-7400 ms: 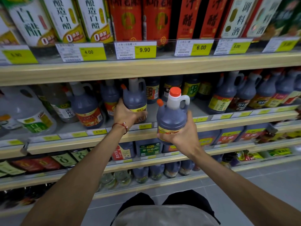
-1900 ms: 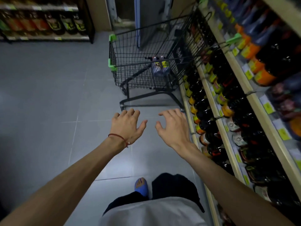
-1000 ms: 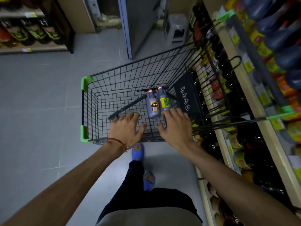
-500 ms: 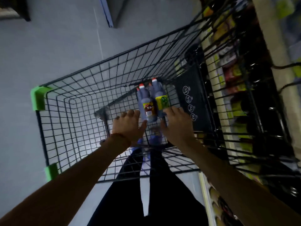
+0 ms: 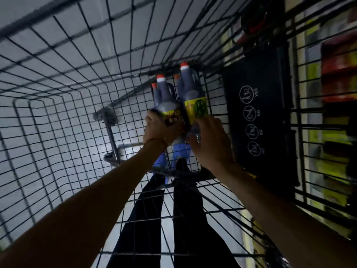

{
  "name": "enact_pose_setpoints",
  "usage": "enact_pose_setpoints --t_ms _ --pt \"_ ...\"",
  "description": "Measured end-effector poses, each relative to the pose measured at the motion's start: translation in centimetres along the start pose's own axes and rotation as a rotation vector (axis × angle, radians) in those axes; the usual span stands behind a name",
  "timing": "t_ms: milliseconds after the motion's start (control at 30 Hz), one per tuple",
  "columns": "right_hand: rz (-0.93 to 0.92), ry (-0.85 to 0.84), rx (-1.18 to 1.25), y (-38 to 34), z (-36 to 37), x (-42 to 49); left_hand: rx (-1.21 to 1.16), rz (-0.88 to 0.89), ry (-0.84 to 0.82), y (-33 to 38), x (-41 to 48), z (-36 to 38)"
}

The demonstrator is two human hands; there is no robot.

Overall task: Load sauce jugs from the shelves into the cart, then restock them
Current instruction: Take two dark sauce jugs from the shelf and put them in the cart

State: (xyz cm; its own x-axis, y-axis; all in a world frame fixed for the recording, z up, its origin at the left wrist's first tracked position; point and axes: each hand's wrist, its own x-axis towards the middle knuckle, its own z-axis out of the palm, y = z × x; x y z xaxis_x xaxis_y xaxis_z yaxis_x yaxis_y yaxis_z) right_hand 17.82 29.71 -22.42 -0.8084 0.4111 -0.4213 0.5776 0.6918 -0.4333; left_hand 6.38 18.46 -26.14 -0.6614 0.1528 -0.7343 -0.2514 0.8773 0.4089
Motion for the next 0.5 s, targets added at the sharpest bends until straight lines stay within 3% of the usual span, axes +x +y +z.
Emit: enact_pose_setpoints --t_ms 100,500 --pt "0.003 0.015 0.005 0.8 1.2 0.7 -0.176 -0.044 0.021 -0.2 0.5 1.2" --pt "0.207 0.168 0.157 0.9 3.8 3.5 -0.150 -0.084 0.162 -4.2 0.6 -1.1"
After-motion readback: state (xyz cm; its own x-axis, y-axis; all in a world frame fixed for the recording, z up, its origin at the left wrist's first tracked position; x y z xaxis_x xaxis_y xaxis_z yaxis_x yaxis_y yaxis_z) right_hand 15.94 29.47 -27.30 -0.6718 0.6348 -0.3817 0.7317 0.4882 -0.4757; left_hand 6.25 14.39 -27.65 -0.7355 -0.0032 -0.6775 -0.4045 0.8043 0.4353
